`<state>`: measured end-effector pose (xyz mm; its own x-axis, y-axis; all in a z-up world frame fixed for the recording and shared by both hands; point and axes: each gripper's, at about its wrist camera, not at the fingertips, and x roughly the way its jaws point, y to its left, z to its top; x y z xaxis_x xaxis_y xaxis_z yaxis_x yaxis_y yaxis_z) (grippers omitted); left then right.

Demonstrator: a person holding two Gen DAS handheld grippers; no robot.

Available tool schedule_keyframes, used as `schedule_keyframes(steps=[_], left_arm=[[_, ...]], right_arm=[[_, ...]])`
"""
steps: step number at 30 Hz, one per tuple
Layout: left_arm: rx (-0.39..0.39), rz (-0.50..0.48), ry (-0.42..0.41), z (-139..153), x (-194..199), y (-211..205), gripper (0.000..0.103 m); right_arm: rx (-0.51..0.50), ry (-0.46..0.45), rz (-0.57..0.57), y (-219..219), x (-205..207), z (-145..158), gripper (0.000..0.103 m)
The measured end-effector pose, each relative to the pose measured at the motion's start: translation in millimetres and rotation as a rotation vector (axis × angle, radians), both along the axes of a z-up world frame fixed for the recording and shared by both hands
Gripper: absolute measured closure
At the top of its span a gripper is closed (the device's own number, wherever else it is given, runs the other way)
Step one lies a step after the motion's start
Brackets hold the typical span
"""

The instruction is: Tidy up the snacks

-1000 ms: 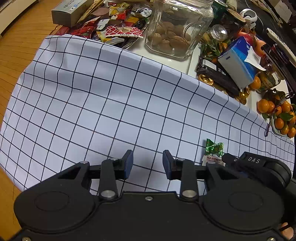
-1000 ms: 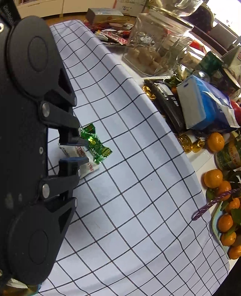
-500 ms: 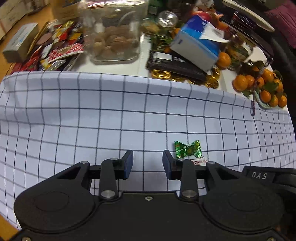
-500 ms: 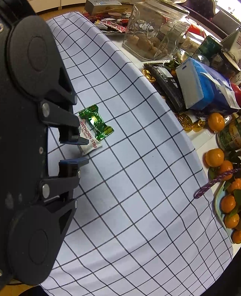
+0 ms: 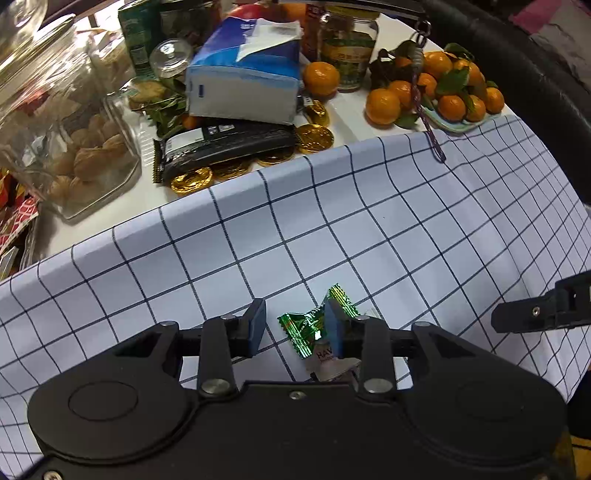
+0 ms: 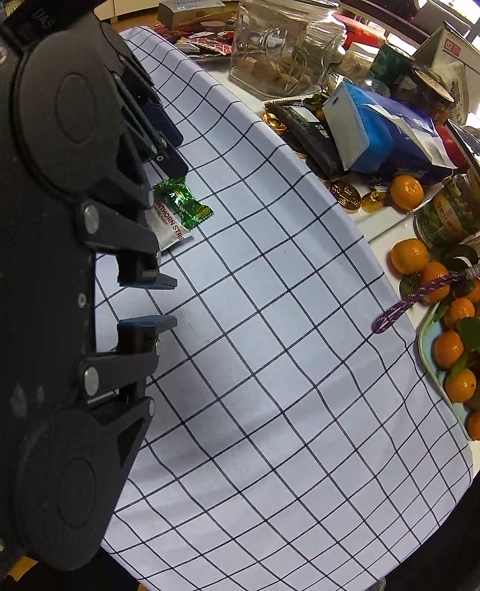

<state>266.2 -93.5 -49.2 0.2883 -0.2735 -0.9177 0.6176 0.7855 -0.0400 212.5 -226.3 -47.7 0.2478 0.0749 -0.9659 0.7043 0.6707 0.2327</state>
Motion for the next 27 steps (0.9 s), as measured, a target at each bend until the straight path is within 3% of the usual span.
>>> schedule_keyframes(steps=[8,13,23,27], left_arm=[[0.098,-0.179,-0.102,-15,-18,-18,0.057],[0.101,-0.212,-0.093,-18,-18,-18,0.054],[0.113,-0.213,-0.078,-21,-14,-19,0.051],[0.099,-0.137,-0.041,-23,-4,-19,0.045]], right_arm=[[0.040,0.008,0.008,-2,-5,3,0.085],[0.080,0.013,-0.007,-7,-6,3,0.085],[0.093,0.007,-0.012,-10,-9,6,0.085],[0.094,0.015,-0.017,-12,-10,4,0.085]])
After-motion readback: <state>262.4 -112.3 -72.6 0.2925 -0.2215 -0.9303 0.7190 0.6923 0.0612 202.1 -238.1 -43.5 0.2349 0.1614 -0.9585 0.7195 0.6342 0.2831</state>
